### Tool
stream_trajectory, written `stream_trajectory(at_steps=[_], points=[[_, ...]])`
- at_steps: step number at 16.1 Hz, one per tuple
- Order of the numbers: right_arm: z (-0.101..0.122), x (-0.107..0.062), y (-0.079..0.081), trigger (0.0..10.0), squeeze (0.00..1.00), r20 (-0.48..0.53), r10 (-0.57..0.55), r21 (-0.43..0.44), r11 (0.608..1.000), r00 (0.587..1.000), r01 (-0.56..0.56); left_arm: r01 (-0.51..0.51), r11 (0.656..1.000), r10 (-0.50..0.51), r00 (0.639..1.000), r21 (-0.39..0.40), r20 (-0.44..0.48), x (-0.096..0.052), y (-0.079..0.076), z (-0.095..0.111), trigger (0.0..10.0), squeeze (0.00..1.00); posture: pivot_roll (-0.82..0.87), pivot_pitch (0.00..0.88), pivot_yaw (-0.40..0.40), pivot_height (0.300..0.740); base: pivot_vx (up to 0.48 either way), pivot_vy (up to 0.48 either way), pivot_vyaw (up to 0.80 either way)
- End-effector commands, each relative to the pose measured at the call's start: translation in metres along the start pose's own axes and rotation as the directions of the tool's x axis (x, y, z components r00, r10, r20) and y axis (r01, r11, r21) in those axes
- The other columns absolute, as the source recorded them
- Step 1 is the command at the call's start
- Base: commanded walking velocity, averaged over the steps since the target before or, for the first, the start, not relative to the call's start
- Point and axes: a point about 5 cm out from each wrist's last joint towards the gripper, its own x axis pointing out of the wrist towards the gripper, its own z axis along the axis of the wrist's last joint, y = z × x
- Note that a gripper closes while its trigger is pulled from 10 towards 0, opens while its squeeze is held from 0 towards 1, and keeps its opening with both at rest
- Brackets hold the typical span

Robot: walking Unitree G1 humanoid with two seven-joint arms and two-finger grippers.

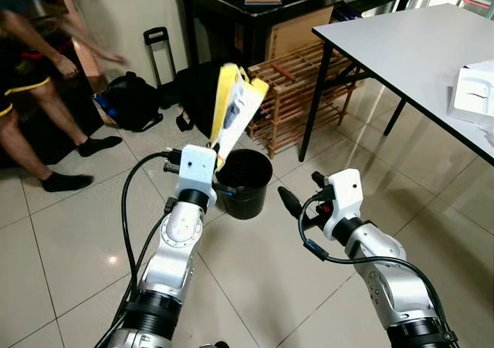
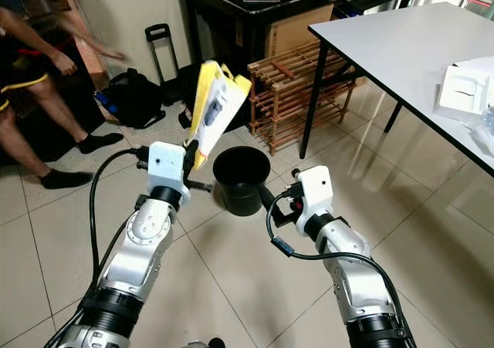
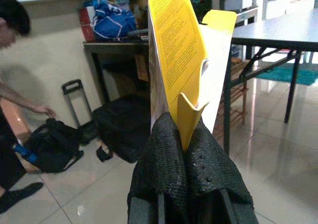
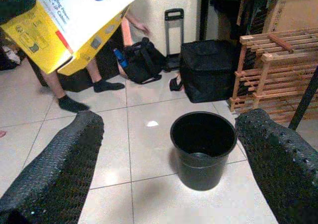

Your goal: Picking trash to rubbish bin

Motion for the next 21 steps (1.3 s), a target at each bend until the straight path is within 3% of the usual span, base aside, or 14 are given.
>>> stream_trajectory(at_steps=[1, 3, 5, 10, 14, 21], points=[[0.018, 0.000, -0.003, 10.0, 0.00, 0.087, -0.005, 0.072, 0.997, 0.996, -0.001, 0.021, 1.000, -0.021, 0.999, -0.013, -0.033, -0.004, -0.002, -0.008, 10.0, 0.00, -0.07, 0.123, 0.051, 0.740, 0.000, 0.000, 0.00], [0.026, 0.000, -0.005, 10.0, 0.00, 0.129, -0.007, 0.118, 0.993, 0.992, -0.009, 0.022, 1.000, -0.023, 0.999, -0.015, -0.042, -0.004, -0.001, -0.010, 10.0, 0.00, -0.07, 0.123, 0.048, 0.740, 0.000, 0.000, 0.00], [0.021, 0.000, -0.005, 10.0, 0.00, 0.095, -0.001, 0.078, 0.997, 0.995, -0.007, 0.028, 1.000, -0.028, 0.998, -0.013, -0.063, -0.005, -0.003, -0.015, 10.0, 0.00, -0.07, 0.123, 0.044, 0.740, 0.000, 0.000, 0.00], [0.019, 0.000, -0.002, 10.0, 0.00, 0.084, 0.019, 0.089, 0.996, 0.996, -0.027, 0.023, 1.000, -0.025, 0.992, -0.012, -0.127, -0.009, -0.001, -0.027, 10.0, 0.00, -0.07, 0.126, 0.039, 0.740, 0.000, 0.000, 0.00], [0.018, 0.001, -0.002, 10.0, 0.00, 0.074, 0.027, 0.087, 0.996, 0.997, -0.034, 0.010, 0.998, -0.018, 0.990, -0.058, -0.142, -0.008, 0.002, -0.029, 10.0, 0.00, -0.06, 0.128, 0.036, 0.740, 0.000, 0.000, 0.00], [0.016, 0.001, 0.001, 10.0, 0.00, 0.059, 0.070, 0.081, 0.994, 0.996, -0.075, 0.031, 0.997, -0.040, 0.990, -0.067, -0.137, -0.007, 0.000, -0.028, 10.0, 0.00, -0.06, 0.126, 0.035, 0.740, 0.000, 0.000, 0.00]])
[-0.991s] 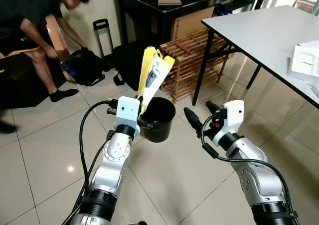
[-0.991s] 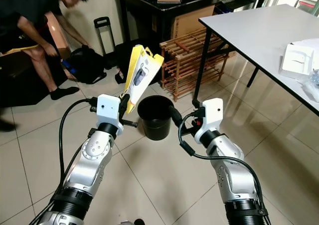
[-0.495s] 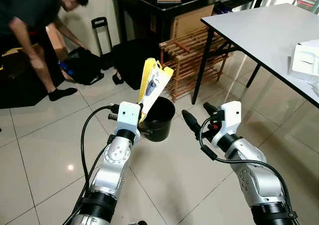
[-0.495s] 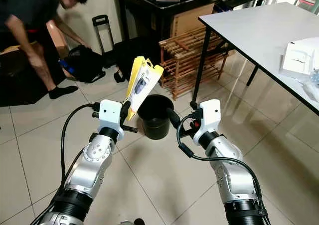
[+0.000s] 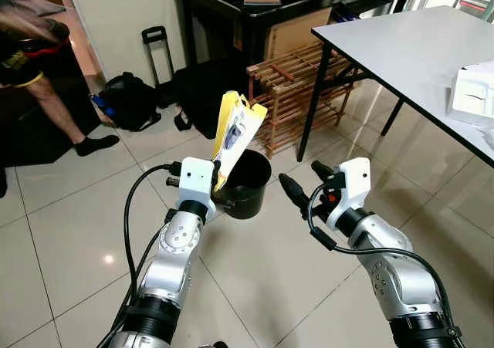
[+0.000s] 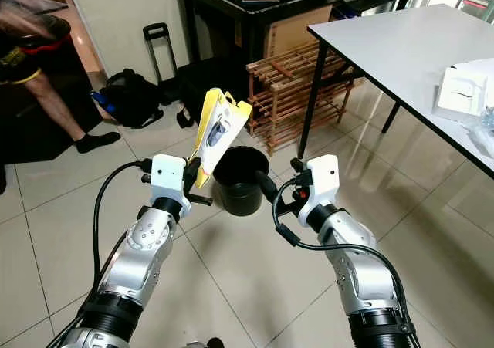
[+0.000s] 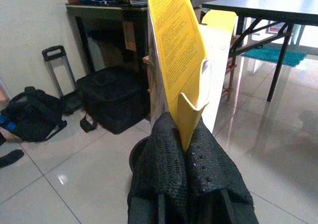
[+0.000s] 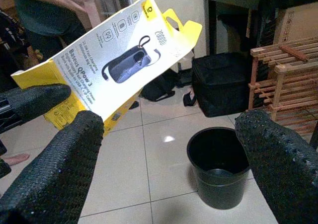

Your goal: Picking trash to rubbish bin

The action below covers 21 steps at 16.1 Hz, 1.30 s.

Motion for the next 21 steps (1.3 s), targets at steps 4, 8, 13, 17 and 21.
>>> stream_trajectory(at_steps=[4, 8, 13, 17, 21], points=[[-0.0045, 0.0011, 0.0021, 10.0, 0.00, -0.021, 0.018, -0.008, 1.000, 1.000, -0.018, 0.014, 1.000, -0.014, 1.000, -0.008, -0.012, 0.0007, 0.0003, -0.0017, 10.0, 0.00, -0.06, 0.121, 0.043, 0.740, 0.000, 0.000, 0.00], [-0.0064, 0.0039, 0.0038, 10.0, 0.00, -0.027, 0.019, -0.010, 1.000, 0.999, -0.019, 0.017, 1.000, -0.017, 1.000, -0.012, -0.021, 0.0013, 0.0003, -0.0025, 10.0, 0.00, -0.05, 0.107, 0.045, 0.740, 0.000, 0.000, 0.00], [-0.0066, 0.0026, 0.0017, 10.0, 0.00, -0.030, 0.007, -0.033, 0.999, 1.000, -0.008, 0.017, 1.000, -0.017, 0.999, -0.006, -0.041, 0.0012, -0.0019, -0.0061, 10.0, 0.00, -0.07, 0.099, 0.046, 0.740, 0.116, 0.000, 0.00], [-0.0109, 0.0030, 0.0027, 10.0, 0.00, -0.053, 0.005, -0.054, 0.998, 0.999, -0.007, 0.021, 1.000, -0.021, 0.999, -0.011, -0.041, 0.0006, -0.0024, -0.0067, 10.0, 0.00, -0.07, 0.086, 0.047, 0.740, 0.345, 0.000, 0.25], [-0.0118, 0.0040, 0.0043, 10.0, 0.00, -0.057, 0.011, -0.062, 0.998, 0.998, -0.015, 0.024, 1.000, -0.025, 0.999, -0.010, -0.039, 0.0009, -0.0034, -0.0061, 10.0, 0.00, -0.07, 0.085, 0.046, 0.740, 0.370, 0.000, 0.13]])
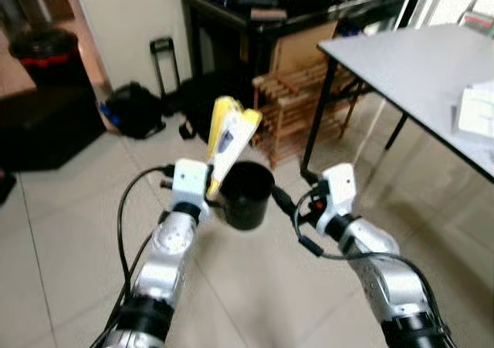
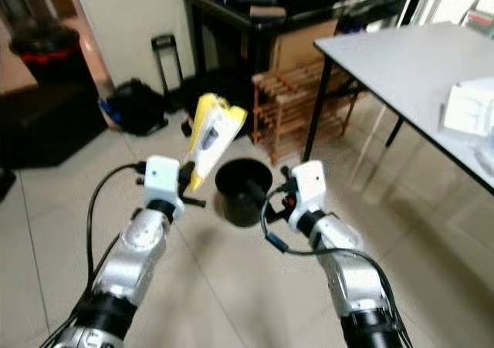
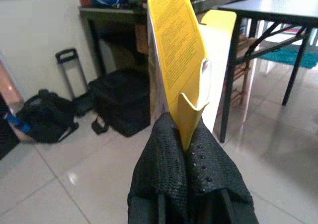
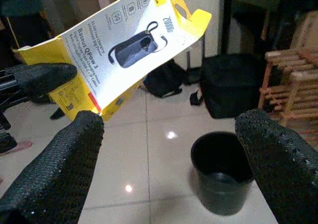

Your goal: Picking trash to rubbish bin

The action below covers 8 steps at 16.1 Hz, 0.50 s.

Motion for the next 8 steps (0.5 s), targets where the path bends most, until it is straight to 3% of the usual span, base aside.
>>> stream_trajectory(at_steps=[1, 8], points=[[0.0017, -0.0029, -0.0061, 10.0, 0.00, 0.000, -0.023, -0.024, 0.999, 1.000, 0.023, 0.034, 0.999, -0.034, 0.999, -0.008, -0.001, 0.0012, -0.0104, 0.0009, 10.0, 0.00, -0.07, 0.085, 0.046, 0.740, 0.375, 0.000, 0.00], [0.0008, -0.0027, -0.0064, 10.0, 0.00, 0.000, -0.030, -0.029, 0.999, 1.000, 0.030, 0.031, 0.999, -0.031, 1.000, -0.009, -0.002, 0.0019, -0.0087, 0.0013, 10.0, 0.00, -0.06, 0.105, 0.047, 0.740, 0.377, 0.000, 0.00]])
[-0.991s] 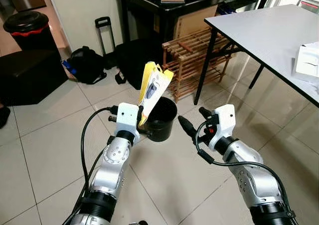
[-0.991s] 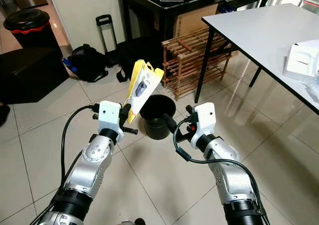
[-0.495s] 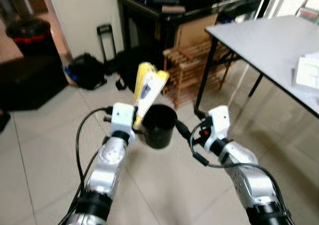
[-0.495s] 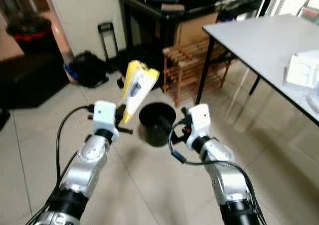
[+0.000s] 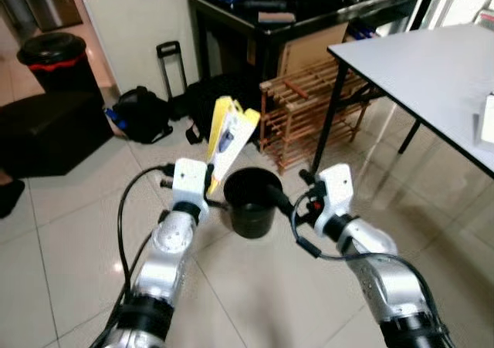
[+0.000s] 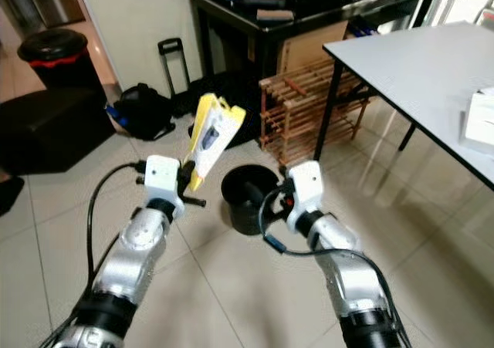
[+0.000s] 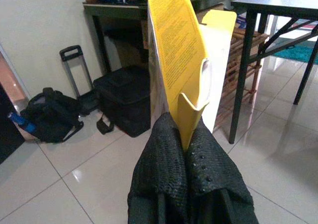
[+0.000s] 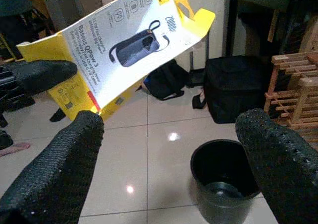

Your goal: Picking trash to rubbish bin

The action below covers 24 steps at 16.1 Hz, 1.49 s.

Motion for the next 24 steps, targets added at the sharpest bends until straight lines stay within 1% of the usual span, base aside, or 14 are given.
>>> stream_trajectory(at_steps=[1, 13, 23, 24], points=[[0.0015, -0.0031, -0.0065, 10.0, 0.00, 0.005, -0.027, -0.009, 1.000, 1.000, 0.027, 0.022, 1.000, -0.022, 1.000, -0.004, 0.001, 0.0014, -0.0073, 0.0016, 10.0, 0.00, -0.06, 0.105, 0.048, 0.740, 0.379, 0.000, 0.00], [0.0015, -0.0039, -0.0083, 10.0, 0.00, 0.008, -0.050, -0.007, 0.999, 0.999, 0.051, 0.025, 1.000, -0.025, 1.000, -0.003, 0.000, 0.0016, -0.0072, 0.0017, 10.0, 0.00, -0.06, 0.115, 0.048, 0.740, 0.382, 0.000, 0.00], [0.0012, -0.0037, -0.0121, 10.0, 0.00, 0.009, -0.086, 0.020, 0.996, 0.996, 0.085, 0.022, 1.000, -0.022, 1.000, -0.005, 0.001, 0.0016, -0.0066, 0.0018, 10.0, 0.00, -0.06, 0.119, 0.047, 0.740, 0.382, 0.000, 0.00], [0.0009, -0.0031, -0.0109, 10.0, 0.00, 0.007, -0.078, 0.024, 0.997, 0.997, 0.078, 0.020, 1.000, -0.020, 1.000, -0.005, 0.002, 0.0016, -0.0064, 0.0017, 10.0, 0.00, -0.06, 0.117, 0.048, 0.740, 0.379, 0.000, -0.78]])
